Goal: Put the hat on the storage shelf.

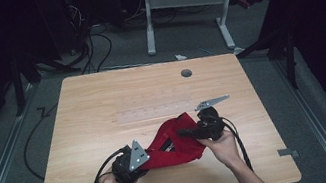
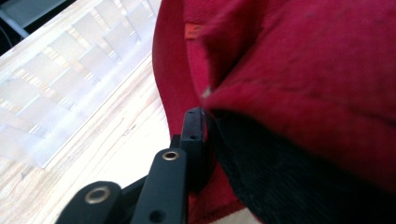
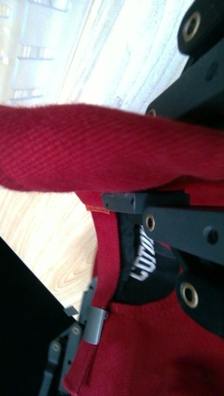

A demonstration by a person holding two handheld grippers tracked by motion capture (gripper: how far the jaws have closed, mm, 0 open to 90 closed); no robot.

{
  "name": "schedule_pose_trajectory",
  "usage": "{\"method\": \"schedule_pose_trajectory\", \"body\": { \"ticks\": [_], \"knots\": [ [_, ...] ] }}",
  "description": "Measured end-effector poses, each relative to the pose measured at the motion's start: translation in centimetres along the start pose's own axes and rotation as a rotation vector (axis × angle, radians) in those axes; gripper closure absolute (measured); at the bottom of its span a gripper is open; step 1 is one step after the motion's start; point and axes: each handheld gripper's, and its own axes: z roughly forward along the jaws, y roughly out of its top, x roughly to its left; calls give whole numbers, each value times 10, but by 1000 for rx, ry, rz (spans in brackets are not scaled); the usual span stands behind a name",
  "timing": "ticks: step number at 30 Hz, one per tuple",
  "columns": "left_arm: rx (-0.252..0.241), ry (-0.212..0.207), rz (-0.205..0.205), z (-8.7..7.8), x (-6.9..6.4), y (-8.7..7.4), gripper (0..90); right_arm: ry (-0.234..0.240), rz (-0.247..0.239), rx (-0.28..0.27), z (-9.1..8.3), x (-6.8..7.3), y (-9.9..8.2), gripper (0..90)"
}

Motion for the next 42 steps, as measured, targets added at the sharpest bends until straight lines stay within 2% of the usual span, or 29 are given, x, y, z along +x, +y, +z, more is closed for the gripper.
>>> {"method": "schedule_pose_trajectory", "body": {
  "ticks": [4,8,10,14,16,21,24,25,27,29,32,40,42],
  "knots": [
    [18,-22,15,1,-5,2,791,-12,19,-28,-4,-4,0,711],
    [40,-43,31,0,-10,1,824,-23,49,-106,-14,-11,2,631],
    [44,-37,38,0,-10,2,828,-36,68,-151,-20,-15,3,579],
    [34,-40,-2,-6,-6,8,834,-85,101,-226,-38,-25,1,495],
    [35,-42,-4,-8,-5,9,834,-100,96,-250,-46,-27,-2,469],
    [32,-65,-35,-9,-7,10,834,-113,92,-288,-52,-30,-11,427],
    [27,-66,-44,-10,-7,9,835,-97,107,-350,-60,-33,-19,424],
    [21,-64,-50,-12,-5,10,836,-113,101,-364,-64,-33,-21,424],
    [0,-68,-87,-16,-3,14,837,-135,107,-398,-72,-36,-27,415],
    [-19,-67,-110,-21,-2,17,837,-158,111,-395,-77,-41,-33,409],
    [-33,-63,-122,-25,-1,20,837,-217,101,-353,-73,-47,-41,400],
    [-64,-45,-171,-32,13,32,837,-402,107,-220,-37,-70,-70,406],
    [-72,-39,-181,-34,15,33,837,-434,113,-191,-30,-74,-77,408]
  ]
}}
